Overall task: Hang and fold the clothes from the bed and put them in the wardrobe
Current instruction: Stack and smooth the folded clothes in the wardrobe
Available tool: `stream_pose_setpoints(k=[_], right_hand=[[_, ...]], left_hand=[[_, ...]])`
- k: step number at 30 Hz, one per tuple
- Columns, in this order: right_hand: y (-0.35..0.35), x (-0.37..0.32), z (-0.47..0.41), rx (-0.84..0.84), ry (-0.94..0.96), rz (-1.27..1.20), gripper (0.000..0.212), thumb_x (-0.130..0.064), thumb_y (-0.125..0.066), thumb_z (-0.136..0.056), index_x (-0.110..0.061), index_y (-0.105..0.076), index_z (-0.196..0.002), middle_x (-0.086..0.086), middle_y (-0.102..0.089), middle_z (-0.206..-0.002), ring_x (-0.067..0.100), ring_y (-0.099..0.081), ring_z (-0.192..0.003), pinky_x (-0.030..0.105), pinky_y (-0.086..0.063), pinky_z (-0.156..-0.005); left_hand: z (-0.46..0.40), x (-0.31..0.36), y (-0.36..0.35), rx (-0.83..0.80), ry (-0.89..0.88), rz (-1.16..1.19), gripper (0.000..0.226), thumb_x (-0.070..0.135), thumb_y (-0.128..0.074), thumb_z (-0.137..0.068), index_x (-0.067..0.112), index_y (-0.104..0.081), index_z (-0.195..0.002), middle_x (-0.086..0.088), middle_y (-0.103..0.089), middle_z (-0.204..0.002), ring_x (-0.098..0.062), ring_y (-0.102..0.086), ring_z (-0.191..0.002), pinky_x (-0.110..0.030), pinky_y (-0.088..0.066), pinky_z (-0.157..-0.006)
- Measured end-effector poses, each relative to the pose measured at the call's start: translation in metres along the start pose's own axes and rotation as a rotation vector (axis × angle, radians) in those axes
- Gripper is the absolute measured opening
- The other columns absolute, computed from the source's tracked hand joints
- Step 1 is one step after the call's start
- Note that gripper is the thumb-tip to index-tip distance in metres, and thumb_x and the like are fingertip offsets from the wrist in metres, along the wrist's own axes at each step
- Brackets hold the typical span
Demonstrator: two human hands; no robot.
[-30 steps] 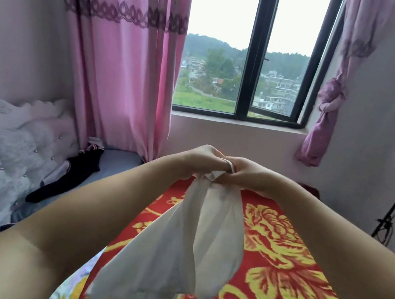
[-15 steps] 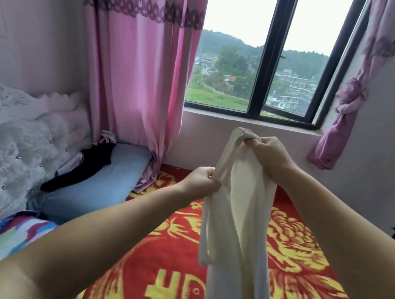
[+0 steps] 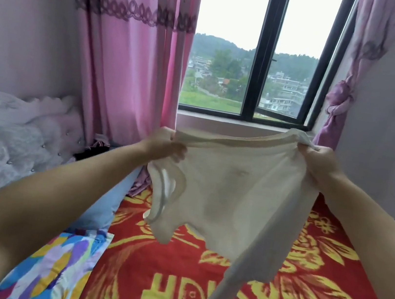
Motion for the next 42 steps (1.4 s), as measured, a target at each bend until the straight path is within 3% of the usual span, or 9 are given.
stream_pose_setpoints(k=[7,12,16,19,22,26,32,38,42], right_hand=[[-0.022,-0.039,0.032,-0.176,0.162,0.381,0.028,-0.006,-0.053,-0.087,-0.006,-0.057,-0.115,0.008,-0.057,-0.105,0.024,-0.056,-0.096,0.027,-0.043,-0.077],[-0.070,-0.097,0.099,-0.725,0.152,0.158,0.016,-0.022,-0.055,-0.094,-0.014,-0.061,-0.107,0.005,-0.067,-0.103,0.016,-0.069,-0.088,0.034,-0.059,-0.073],[-0.079,-0.088,0.120,-0.929,0.056,0.012,0.064,-0.055,-0.066,-0.077,-0.024,-0.046,-0.129,-0.003,-0.063,-0.118,0.013,-0.070,-0.091,0.037,-0.060,-0.072],[-0.099,-0.056,0.139,-1.034,0.115,0.032,0.044,-0.034,-0.073,-0.082,-0.033,-0.046,-0.117,-0.012,-0.063,-0.103,-0.002,-0.068,-0.079,0.015,-0.052,-0.060],[-0.115,-0.016,0.144,-0.912,0.108,0.210,0.014,-0.009,-0.058,-0.088,-0.015,-0.057,-0.076,0.002,-0.055,-0.072,0.017,-0.052,-0.065,0.026,-0.037,-0.060],[-0.097,-0.011,0.113,-0.614,0.052,0.218,0.029,-0.015,-0.053,-0.091,-0.013,-0.060,-0.063,-0.001,-0.049,-0.056,0.015,-0.043,-0.055,0.025,-0.031,-0.050],[-0.086,-0.060,0.084,-0.574,0.224,0.333,0.016,-0.021,-0.066,-0.085,-0.019,-0.073,-0.071,-0.003,-0.050,-0.054,0.012,-0.040,-0.051,0.024,-0.029,-0.048],[-0.096,-0.103,0.081,-0.613,0.344,0.450,0.014,-0.022,-0.065,-0.087,-0.013,-0.075,-0.086,0.014,-0.070,-0.091,0.020,-0.053,-0.073,0.029,-0.043,-0.067],[-0.082,-0.119,0.071,-0.642,0.372,0.510,0.008,-0.017,-0.065,-0.085,-0.019,-0.072,-0.083,0.007,-0.067,-0.092,0.018,-0.057,-0.083,0.032,-0.048,-0.076]], left_hand=[[-0.014,0.064,-0.003,0.088,-0.060,0.083,0.026,0.019,-0.054,-0.094,0.003,-0.065,-0.078,-0.005,-0.057,-0.065,-0.012,-0.052,-0.055,-0.023,-0.044,-0.054],[-0.026,0.079,-0.031,0.026,0.149,0.258,0.020,-0.004,-0.044,-0.089,0.008,-0.060,-0.082,-0.008,-0.057,-0.078,-0.016,-0.056,-0.066,-0.023,-0.050,-0.055],[-0.030,0.067,-0.028,0.169,0.319,0.504,0.030,-0.011,-0.037,-0.090,0.000,-0.064,-0.096,-0.015,-0.061,-0.093,-0.025,-0.060,-0.082,-0.035,-0.054,-0.073],[-0.027,0.061,-0.021,0.243,0.405,0.648,0.031,-0.011,-0.033,-0.092,-0.005,-0.062,-0.103,-0.016,-0.057,-0.083,-0.025,-0.057,-0.073,-0.038,-0.053,-0.070],[-0.021,0.058,-0.011,0.319,0.369,0.688,0.032,-0.012,-0.030,-0.091,0.002,-0.060,-0.091,-0.011,-0.053,-0.075,-0.021,-0.053,-0.066,-0.029,-0.049,-0.056],[-0.010,0.033,0.016,0.487,0.312,0.535,0.034,-0.009,-0.031,-0.094,0.013,-0.057,-0.097,-0.006,-0.057,-0.086,-0.018,-0.054,-0.077,-0.027,-0.051,-0.063],[0.014,0.006,0.017,0.097,0.443,0.417,0.025,0.009,-0.051,-0.093,0.022,-0.056,-0.112,0.000,-0.054,-0.084,-0.011,-0.051,-0.069,-0.024,-0.045,-0.055],[0.029,0.019,-0.034,-0.328,0.102,-0.185,0.048,0.054,-0.065,-0.082,0.007,-0.069,-0.088,0.000,-0.059,-0.076,-0.014,-0.052,-0.069,-0.024,-0.041,-0.059],[0.032,0.000,-0.050,-0.161,-0.063,-0.715,0.034,0.033,-0.066,-0.085,0.000,-0.061,-0.093,-0.009,-0.046,-0.095,-0.029,-0.053,-0.089,-0.034,-0.045,-0.075]])
Point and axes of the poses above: each hand's wrist, its own z-axis away from the middle knuckle, its own y-axis out of the back of the hand, x = y × z, the point moved 2 cm from there along -z, towards the middle knuckle
